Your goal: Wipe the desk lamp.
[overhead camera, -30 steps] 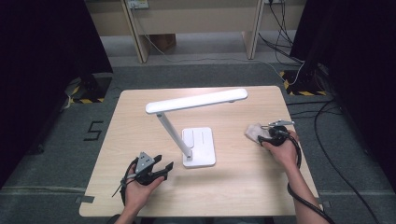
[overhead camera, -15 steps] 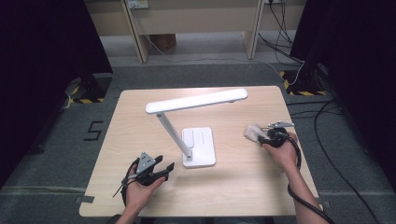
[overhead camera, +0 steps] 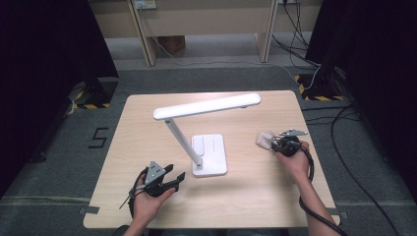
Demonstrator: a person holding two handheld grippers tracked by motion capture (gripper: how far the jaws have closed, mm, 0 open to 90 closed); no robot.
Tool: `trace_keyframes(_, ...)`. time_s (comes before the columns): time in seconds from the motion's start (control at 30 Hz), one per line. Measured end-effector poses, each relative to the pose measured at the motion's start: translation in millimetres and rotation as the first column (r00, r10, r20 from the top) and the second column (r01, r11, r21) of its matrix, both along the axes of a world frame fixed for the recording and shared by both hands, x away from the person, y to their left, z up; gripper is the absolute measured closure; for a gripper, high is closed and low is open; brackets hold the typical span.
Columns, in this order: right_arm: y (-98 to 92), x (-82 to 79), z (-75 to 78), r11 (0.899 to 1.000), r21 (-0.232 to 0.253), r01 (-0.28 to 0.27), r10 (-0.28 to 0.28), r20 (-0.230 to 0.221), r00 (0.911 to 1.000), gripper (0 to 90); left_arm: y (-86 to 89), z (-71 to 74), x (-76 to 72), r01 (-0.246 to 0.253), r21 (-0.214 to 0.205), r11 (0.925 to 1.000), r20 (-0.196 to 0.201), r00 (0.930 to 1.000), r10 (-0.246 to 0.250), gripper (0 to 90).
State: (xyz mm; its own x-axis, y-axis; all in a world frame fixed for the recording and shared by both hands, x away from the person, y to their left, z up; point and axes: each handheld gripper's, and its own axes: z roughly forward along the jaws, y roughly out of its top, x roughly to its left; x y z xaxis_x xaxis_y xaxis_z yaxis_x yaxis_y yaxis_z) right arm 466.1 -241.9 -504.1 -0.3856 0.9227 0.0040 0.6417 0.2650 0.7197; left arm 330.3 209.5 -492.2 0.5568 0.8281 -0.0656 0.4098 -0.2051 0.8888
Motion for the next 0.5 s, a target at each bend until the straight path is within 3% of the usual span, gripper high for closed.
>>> trace_keyframes(0.5,29.5,-33.8,20.7,0.992,0.014,-0.124,0.123,0.046,0.9913,77.4,-6.5,2.2,-9.0,0.042,0.005,0.9991,0.000,0.9991,-0.042,43.7)
